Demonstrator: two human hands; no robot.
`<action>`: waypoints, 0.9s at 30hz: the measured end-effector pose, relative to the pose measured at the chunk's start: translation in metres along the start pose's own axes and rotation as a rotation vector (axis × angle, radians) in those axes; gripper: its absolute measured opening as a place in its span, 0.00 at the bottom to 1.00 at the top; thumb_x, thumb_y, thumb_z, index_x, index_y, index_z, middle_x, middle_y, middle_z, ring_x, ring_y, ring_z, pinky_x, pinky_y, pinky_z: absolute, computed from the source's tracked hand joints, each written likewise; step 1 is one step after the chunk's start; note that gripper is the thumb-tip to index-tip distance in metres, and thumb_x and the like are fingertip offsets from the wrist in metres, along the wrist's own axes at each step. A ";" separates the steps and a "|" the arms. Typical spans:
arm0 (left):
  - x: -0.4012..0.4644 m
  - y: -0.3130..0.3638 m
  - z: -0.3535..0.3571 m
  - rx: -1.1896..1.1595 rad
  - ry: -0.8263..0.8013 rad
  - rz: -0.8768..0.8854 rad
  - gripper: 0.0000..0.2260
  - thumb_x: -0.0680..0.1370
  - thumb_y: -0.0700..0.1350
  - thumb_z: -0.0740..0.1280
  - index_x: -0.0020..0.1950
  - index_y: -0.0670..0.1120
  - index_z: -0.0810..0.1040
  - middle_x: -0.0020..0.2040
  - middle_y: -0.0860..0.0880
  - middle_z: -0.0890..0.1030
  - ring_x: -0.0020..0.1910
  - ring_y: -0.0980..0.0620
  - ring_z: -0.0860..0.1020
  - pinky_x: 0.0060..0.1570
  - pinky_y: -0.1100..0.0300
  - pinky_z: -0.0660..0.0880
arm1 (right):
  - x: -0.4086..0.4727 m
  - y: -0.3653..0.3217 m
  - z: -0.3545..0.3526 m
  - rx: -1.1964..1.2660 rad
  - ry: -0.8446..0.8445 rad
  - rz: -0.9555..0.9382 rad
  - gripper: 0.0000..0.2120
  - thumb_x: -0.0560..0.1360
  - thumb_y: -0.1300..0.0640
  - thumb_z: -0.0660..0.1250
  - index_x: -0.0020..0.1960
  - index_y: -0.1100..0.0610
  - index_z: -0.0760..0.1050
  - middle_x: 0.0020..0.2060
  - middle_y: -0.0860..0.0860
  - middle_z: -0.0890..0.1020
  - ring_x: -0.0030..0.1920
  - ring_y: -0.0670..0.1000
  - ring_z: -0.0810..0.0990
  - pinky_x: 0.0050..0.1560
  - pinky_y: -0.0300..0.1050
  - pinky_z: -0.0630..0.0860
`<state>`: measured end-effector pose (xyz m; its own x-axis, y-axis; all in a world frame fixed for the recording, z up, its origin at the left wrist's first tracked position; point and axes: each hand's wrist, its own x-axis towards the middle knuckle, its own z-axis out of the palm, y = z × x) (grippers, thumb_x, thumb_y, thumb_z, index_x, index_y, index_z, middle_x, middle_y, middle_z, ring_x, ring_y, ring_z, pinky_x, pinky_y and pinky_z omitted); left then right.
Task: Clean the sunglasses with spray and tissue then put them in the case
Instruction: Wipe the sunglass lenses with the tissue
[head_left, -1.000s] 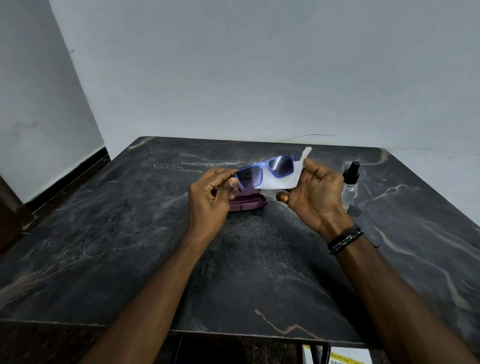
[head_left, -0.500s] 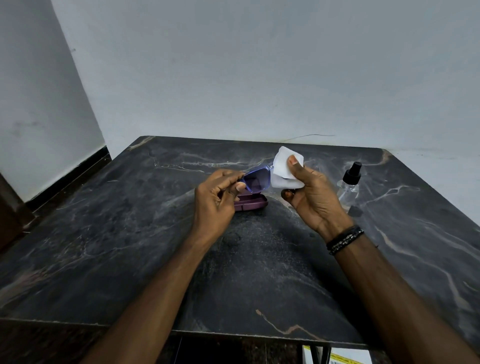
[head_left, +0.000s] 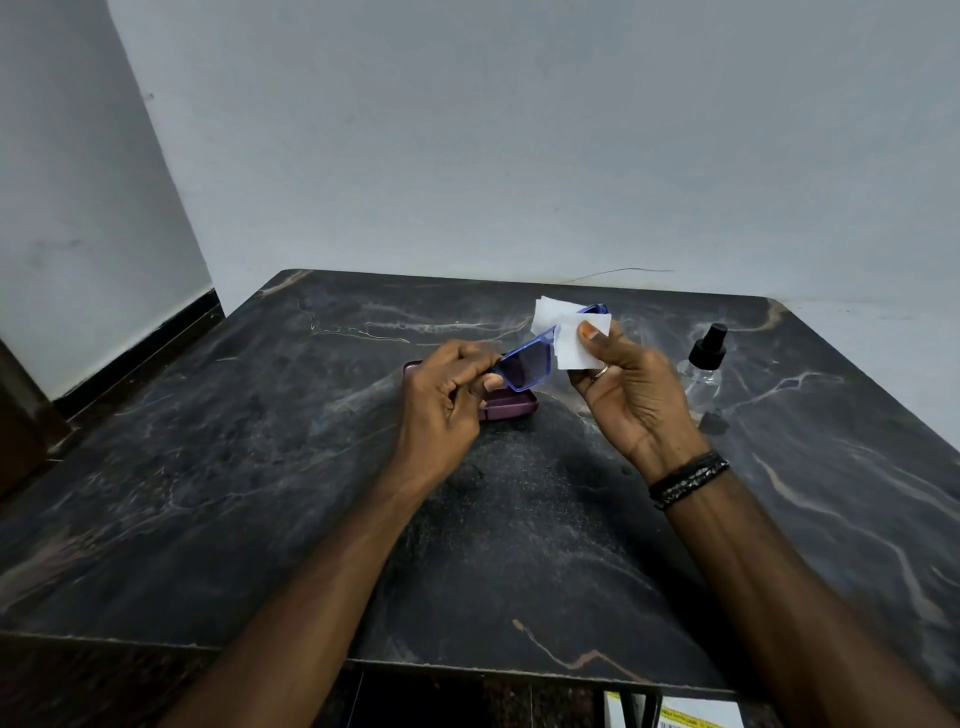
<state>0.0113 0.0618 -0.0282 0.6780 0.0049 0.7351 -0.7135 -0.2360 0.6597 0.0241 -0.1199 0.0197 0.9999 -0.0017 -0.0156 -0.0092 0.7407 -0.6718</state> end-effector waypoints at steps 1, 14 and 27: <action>0.000 0.001 0.000 0.006 -0.004 -0.004 0.08 0.78 0.38 0.67 0.55 0.39 0.83 0.48 0.52 0.79 0.46 0.52 0.79 0.41 0.44 0.80 | 0.002 0.001 -0.001 0.039 0.031 -0.007 0.19 0.71 0.72 0.67 0.61 0.64 0.72 0.57 0.59 0.78 0.49 0.55 0.82 0.39 0.44 0.81; 0.000 0.000 0.001 0.077 -0.052 0.047 0.10 0.78 0.34 0.67 0.58 0.38 0.82 0.47 0.46 0.79 0.47 0.52 0.78 0.45 0.59 0.75 | 0.002 0.003 -0.001 -0.026 0.088 -0.117 0.30 0.70 0.65 0.72 0.70 0.67 0.68 0.62 0.62 0.78 0.48 0.54 0.83 0.39 0.42 0.80; 0.000 0.002 0.000 0.075 -0.036 0.045 0.10 0.77 0.32 0.67 0.57 0.37 0.82 0.46 0.44 0.79 0.46 0.51 0.78 0.45 0.61 0.75 | 0.002 0.001 -0.001 0.003 0.089 -0.115 0.29 0.72 0.75 0.66 0.71 0.67 0.63 0.52 0.62 0.80 0.48 0.55 0.82 0.46 0.49 0.83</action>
<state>0.0098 0.0615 -0.0266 0.6528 -0.0421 0.7564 -0.7287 -0.3076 0.6118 0.0265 -0.1198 0.0186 0.9893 -0.1461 -0.0039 0.1057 0.7339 -0.6710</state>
